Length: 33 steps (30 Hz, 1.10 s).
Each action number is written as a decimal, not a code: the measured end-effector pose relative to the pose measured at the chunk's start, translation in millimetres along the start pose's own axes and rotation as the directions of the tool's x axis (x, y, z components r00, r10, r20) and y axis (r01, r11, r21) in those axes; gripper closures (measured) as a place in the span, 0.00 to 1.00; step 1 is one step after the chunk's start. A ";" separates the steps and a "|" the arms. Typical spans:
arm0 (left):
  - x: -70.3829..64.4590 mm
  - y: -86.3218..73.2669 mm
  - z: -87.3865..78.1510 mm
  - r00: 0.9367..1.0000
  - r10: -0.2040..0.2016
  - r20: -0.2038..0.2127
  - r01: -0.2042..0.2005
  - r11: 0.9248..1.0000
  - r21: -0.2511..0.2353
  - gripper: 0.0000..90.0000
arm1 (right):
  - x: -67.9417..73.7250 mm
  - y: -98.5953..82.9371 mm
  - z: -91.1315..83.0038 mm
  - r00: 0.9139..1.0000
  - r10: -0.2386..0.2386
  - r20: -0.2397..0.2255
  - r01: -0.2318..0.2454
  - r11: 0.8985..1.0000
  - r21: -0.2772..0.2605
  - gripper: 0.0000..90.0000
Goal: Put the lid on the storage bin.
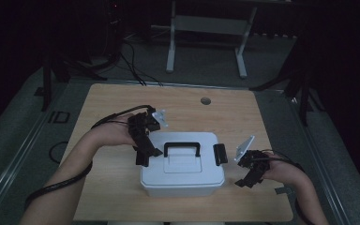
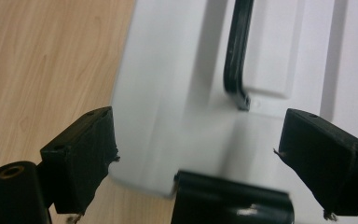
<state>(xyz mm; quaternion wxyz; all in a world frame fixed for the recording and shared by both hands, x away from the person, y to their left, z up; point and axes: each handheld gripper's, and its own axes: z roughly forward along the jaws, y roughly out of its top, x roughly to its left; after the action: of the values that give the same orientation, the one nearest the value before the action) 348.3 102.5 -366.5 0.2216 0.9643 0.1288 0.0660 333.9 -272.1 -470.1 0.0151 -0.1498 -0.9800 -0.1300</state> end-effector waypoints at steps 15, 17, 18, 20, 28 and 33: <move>6.4 -62.5 -12.9 0.993 -0.116 -0.021 0.114 0.991 -0.073 0.12 | -0.3 -5.1 2.7 1.000 0.014 0.006 -0.014 1.000 -0.017 0.22; 6.8 -70.5 -12.4 0.991 -0.133 -0.029 0.131 0.989 -0.073 0.12 | -0.7 -5.7 2.8 1.000 0.018 0.008 -0.018 1.000 -0.017 0.22; 6.8 -70.5 -12.4 0.991 -0.133 -0.029 0.131 0.989 -0.073 0.12 | -0.7 -5.7 2.8 1.000 0.018 0.008 -0.018 1.000 -0.017 0.22; 6.4 -81.9 -12.0 0.989 -0.146 -0.036 0.144 0.988 -0.063 0.12 | -1.5 -7.1 3.3 1.000 0.026 0.011 -0.026 0.999 -0.020 0.22; 6.9 -110.7 -13.1 0.979 -0.199 -0.039 0.195 0.976 -0.096 0.12 | -3.5 -15.4 6.7 0.998 0.058 0.028 -0.056 0.997 -0.051 0.22; 4.1 -127.5 -9.2 0.975 -0.220 -0.038 0.215 0.971 -0.102 0.12 | -2.6 -23.4 9.2 0.996 0.085 0.031 -0.082 0.993 -0.090 0.22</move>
<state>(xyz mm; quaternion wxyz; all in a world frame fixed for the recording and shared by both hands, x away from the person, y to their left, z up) 322.6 218.2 -414.7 0.2709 0.9306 0.2358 0.0708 329.5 -292.0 -485.0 -0.0033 -0.1935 -0.9663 -0.1700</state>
